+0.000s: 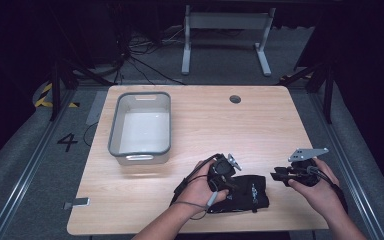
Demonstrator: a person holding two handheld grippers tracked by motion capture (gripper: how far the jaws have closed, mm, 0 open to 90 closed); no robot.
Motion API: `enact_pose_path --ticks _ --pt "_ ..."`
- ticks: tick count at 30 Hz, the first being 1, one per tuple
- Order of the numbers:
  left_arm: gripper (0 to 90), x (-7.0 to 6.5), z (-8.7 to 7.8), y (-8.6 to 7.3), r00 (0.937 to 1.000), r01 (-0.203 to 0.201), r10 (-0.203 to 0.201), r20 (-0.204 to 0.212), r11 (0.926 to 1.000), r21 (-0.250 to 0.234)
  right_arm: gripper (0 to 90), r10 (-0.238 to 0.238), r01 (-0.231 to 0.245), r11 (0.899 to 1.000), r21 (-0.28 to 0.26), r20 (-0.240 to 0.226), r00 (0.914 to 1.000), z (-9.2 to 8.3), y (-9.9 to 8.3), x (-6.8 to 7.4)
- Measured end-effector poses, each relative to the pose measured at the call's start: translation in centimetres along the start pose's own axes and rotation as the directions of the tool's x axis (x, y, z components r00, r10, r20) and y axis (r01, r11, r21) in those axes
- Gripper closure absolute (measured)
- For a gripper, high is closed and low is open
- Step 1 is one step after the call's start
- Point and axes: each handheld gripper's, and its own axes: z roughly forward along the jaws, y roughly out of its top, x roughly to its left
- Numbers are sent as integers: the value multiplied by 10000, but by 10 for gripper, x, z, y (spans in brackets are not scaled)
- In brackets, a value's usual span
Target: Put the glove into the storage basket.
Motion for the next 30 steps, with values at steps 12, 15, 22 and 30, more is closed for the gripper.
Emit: enact_pose_path --ticks 12,15,22,30 --pt "529 -5 23 0 9976 -658 639 283 9951 740 655 -58 35 9990 -448 -492 9988 0 1 4" --pt "529 -4 28 -1 9980 -605 586 236 9941 900 651 -66 34 9987 -500 -631 9980 -1 1 5" --pt "440 -2 32 0 9975 -405 344 613 9940 1021 627 154 -195 9982 -561 -724 9973 -1 0 3" --pt "303 -5 33 2 9993 -81 48 363 9957 924 621 233 -289 9968 -743 -752 9969 -3 0 3"
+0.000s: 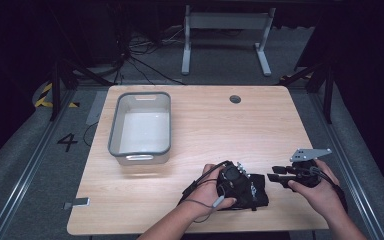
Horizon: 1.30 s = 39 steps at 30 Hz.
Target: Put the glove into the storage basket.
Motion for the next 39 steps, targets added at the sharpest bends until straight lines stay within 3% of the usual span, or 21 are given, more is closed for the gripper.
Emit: enact_pose_path --ticks 3,6,12,19,21,22,29,34,39 --pt "335 1 -5 0 9992 -42 34 -405 9998 -200 621 3 -4 10000 -93 -50 10000 -1 0 0" --pt "324 4 -7 -1 9986 144 -156 -510 9996 -240 621 35 -36 9999 -114 -103 9999 -2 0 -1" --pt "278 3 4 0 9963 -210 238 -825 9992 346 609 -8 5 9999 -154 -177 9998 -2 0 -1" --pt "254 6 9 -1 9960 -227 264 -855 9988 442 602 -74 69 9999 -152 -295 9995 -1 0 0" --pt "251 2 12 -2 9915 -563 622 -1146 9970 539 600 -72 67 9999 -151 -336 9994 0 0 0" --pt "244 -2 15 -2 9857 -783 872 -1444 9947 661 600 -70 64 9999 -154 -394 9992 0 0 0" --pt "271 -5 16 -1 9803 -746 865 -1775 9945 730 599 -103 98 9999 -105 -532 9985 1 1 2" --pt "345 -5 15 0 9788 -607 743 -1907 9952 763 603 -102 96 9999 -121 -521 9986 2 1 2" --pt "563 2 11 1 9761 -468 602 -2089 9966 685 607 -72 62 9998 -208 -467 9989 0 1 2"
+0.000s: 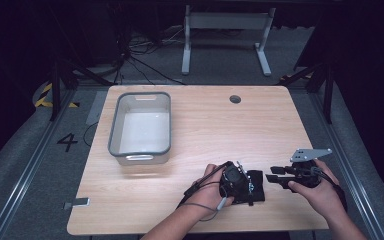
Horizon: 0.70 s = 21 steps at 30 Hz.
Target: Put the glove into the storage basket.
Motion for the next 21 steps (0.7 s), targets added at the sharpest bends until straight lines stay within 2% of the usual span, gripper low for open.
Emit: enact_pose_path --ticks 5,12,17,18,19,21 --pt "637 2 -1 -1 9998 165 -166 -93 9998 -81 610 32 -32 10000 -18 35 10000 -1 0 -1" --pt "656 10 -10 0 9981 526 -523 333 9986 -81 613 110 -109 9999 -73 119 9999 -2 -1 -5" --pt "656 18 -34 -3 9957 901 -892 250 9952 -384 613 178 -177 9998 -42 144 9997 -2 -2 -7" --pt "655 18 -34 -3 9957 901 -892 250 9952 -384 614 184 -183 9998 -42 153 9997 -2 -2 -7" --pt "656 21 -43 -5 9944 1026 -1010 315 9933 -534 613 206 -206 9998 -22 152 9997 -1 -1 -7" --pt "655 21 -47 -6 9937 1087 -1067 339 9920 -634 613 168 -168 9999 6 119 9998 1 0 -6"
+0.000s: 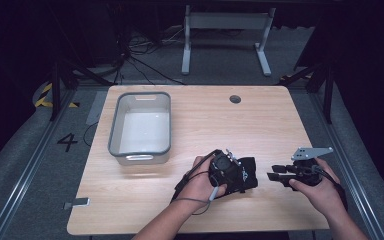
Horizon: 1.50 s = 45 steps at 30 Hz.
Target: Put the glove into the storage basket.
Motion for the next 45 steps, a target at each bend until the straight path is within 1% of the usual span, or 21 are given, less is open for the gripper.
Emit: enact_pose_path --ticks 2,7,8,11,12,16,20,23,24,30,33,34,36,38,39,40,41,42,43,44,45 --pt "655 2 -11 -1 9999 79 -80 -114 9999 -95 612 -44 44 10000 35 -26 10000 2 1 0" --pt "655 7 -24 -5 9996 264 -266 -130 9995 -199 611 -88 89 9999 85 -72 9999 5 2 1" --pt "654 11 -31 -8 9986 492 -498 -178 9982 -336 611 -65 67 9999 111 -118 9999 6 3 0" --pt "655 16 -39 -10 9978 593 -604 -262 9974 -416 611 -107 108 9998 135 -133 9999 8 4 0" --pt "655 20 -46 -12 9963 777 -795 -330 9955 -544 610 -98 101 9998 167 -171 9998 10 5 0" --pt "655 26 -55 -14 9942 925 -953 -498 9941 -565 609 -119 124 9997 224 -224 9997 12 6 -1" --pt "655 36 -69 -18 9891 1337 -1379 -518 9881 -766 608 -152 159 9996 241 -281 9995 17 8 -1" --pt "655 39 -74 -19 9869 1456 -1505 -574 9859 -820 609 -194 202 9994 270 -301 9994 18 9 -1" --pt "655 43 -80 -20 9838 1610 -1673 -645 9826 -928 609 -226 236 9993 288 -349 9991 19 10 0" --pt "655 56 -94 -22 9756 1889 -1985 -940 9767 -1020 608 -204 217 9992 349 -378 9991 22 10 0" --pt "655 66 -103 -25 9673 2157 -2286 -1103 9694 -1172 608 -176 190 9991 371 -376 9991 22 9 0" --pt "655 73 -109 -27 9617 2301 -2453 -1225 9650 -1260 608 -149 163 9992 373 -373 9992 22 8 0" --pt "655 76 -111 -27 9592 2330 -2493 -1335 9642 -1264 608 -143 157 9992 373 -370 9992 22 8 0" --pt "655 85 -117 -28 9524 2474 -2653 -1504 9604 -1279 607 -152 166 9992 371 -356 9992 22 7 -1" --pt "655 85 -117 -28 9524 2474 -2653 -1504 9604 -1279 607 -152 166 9992 371 -356 9992 22 7 -1" --pt "655 91 -120 -29 9460 2615 -2813 -1610 9559 -1337 607 -106 120 9991 401 -352 9993 22 7 0" --pt "655 91 -120 -29 9460 2615 -2813 -1610 9559 -1337 607 -106 120 9991 401 -352 9993 22 7 0" --pt "655 98 -124 -30 9388 2767 -2978 -1730 9513 -1362 606 -97 111 9991 403 -350 9993 22 6 0" --pt "655 98 -124 -30 9388 2767 -2978 -1730 9513 -1362 606 -97 111 9991 403 -350 9993 22 6 0" --pt "655 104 -127 -32 9336 2913 -3140 -1725 9456 -1447 605 -50 64 9992 406 -338 9994 22 6 0" --pt "655 104 -127 -32 9336 2913 -3140 -1725 9456 -1447 605 -50 64 9992 406 -338 9994 22 6 0"
